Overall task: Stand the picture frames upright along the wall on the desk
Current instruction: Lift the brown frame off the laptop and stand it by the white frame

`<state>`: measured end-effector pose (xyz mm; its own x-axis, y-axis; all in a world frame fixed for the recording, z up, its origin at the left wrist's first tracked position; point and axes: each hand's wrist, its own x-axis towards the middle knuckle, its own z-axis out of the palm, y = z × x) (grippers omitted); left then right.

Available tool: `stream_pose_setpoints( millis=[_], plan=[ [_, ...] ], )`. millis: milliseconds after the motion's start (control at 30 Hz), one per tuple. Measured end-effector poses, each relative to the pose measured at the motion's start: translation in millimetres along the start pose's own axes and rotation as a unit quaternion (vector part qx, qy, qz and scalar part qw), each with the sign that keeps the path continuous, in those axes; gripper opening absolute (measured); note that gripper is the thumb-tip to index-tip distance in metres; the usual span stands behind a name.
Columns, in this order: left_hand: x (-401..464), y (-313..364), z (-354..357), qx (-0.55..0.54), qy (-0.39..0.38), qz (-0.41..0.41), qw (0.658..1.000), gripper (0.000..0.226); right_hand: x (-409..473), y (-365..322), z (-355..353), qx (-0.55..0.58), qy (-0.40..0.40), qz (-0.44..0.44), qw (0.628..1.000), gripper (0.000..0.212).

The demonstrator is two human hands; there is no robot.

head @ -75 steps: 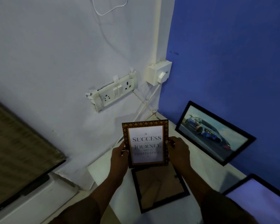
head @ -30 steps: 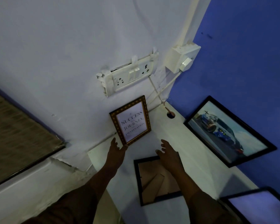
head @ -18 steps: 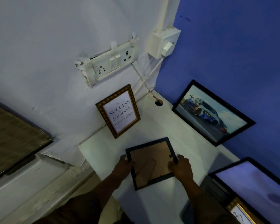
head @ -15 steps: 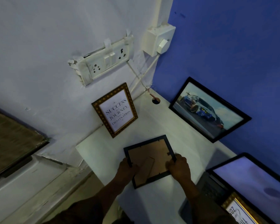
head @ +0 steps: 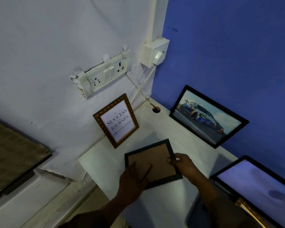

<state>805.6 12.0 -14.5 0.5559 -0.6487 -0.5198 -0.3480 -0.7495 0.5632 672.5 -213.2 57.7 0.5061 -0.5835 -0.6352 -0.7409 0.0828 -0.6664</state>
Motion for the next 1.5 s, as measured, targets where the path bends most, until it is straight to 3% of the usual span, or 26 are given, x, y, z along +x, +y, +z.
stream_pose_setpoints(
  millis=[100, 233, 300, 467, 533, 600, 700, 867, 933, 1067, 1167, 1267, 1400, 1500],
  plan=[
    [-28.5, 21.0, -7.0, 0.100, 0.035, 0.092, 0.990, 0.109, -7.6, -30.3, -6.5, 0.012, 0.008, -0.041, 0.999, 0.031],
    [-55.5, 43.1, -24.0, 0.164, 0.057, 0.143, 0.974, 0.104, -26.9, -67.7, -8.3, -0.030, 0.039, -0.059, 0.997, 0.037],
    [-59.9, 50.9, -32.5, 0.163, 0.083, 0.161, 0.970, 0.088, -39.0, -84.0, -9.4, -0.035, 0.052, -0.052, 0.997, 0.035],
    [-76.0, 65.8, -53.1, 0.164, 0.214, 0.219, 0.938, 0.043, -82.5, -103.6, -19.0, 0.118, 0.066, 0.000, 0.991, 0.030],
    [-87.1, 76.9, -67.1, 0.152, 0.236, 0.225, 0.933, 0.040, -98.0, -94.7, -29.1, 0.150, 0.071, 0.002, 0.986, 0.043],
    [-99.4, 88.2, -82.7, 0.135, 0.210, 0.221, 0.943, 0.030, -112.3, -76.2, -38.8, 0.147, 0.115, -0.017, 0.982, 0.061],
    [-118.3, 102.0, -96.3, 0.170, 0.170, 0.242, 0.940, 0.025, -147.7, -48.1, -53.3, -0.017, 0.226, -0.141, 0.964, 0.073],
    [-161.2, 151.7, -83.9, 0.287, 0.061, 0.306, 0.906, 0.024, -237.2, -8.2, -64.6, -0.270, 0.244, -0.342, 0.867, 0.060],
    [-182.3, 179.8, -64.4, 0.326, 0.026, 0.332, 0.885, 0.023, -266.8, 18.0, -71.3, -0.363, 0.231, -0.355, 0.830, 0.058],
    [-217.9, 225.5, -23.8, 0.384, 0.003, 0.387, 0.838, 0.031, -309.3, 67.8, -83.1, -0.426, 0.170, -0.297, 0.838, 0.036],
    [-245.5, 254.7, 13.2, 0.441, 0.041, 0.437, 0.783, 0.028, -338.6, 114.7, -102.4, -0.346, 0.203, -0.271, 0.875, 0.031],
    [-262.8, 277.0, 49.5, 0.445, 0.157, 0.501, 0.726, 0.031, -361.8, 158.1, -126.7, -0.284, 0.280, -0.237, 0.886, 0.026],
    [-281.6, 302.8, 75.1, 0.325, 0.247, 0.525, 0.747, 0.064, -385.7, 195.5, -165.6, -0.136, 0.336, -0.180, 0.915, 0.016],
    [-287.8, 314.2, 92.4, 0.219, 0.242, 0.525, 0.786, 0.074, -399.6, 222.1, -194.0, -0.030, 0.387, -0.162, 0.907, 0.018]
  ],
)
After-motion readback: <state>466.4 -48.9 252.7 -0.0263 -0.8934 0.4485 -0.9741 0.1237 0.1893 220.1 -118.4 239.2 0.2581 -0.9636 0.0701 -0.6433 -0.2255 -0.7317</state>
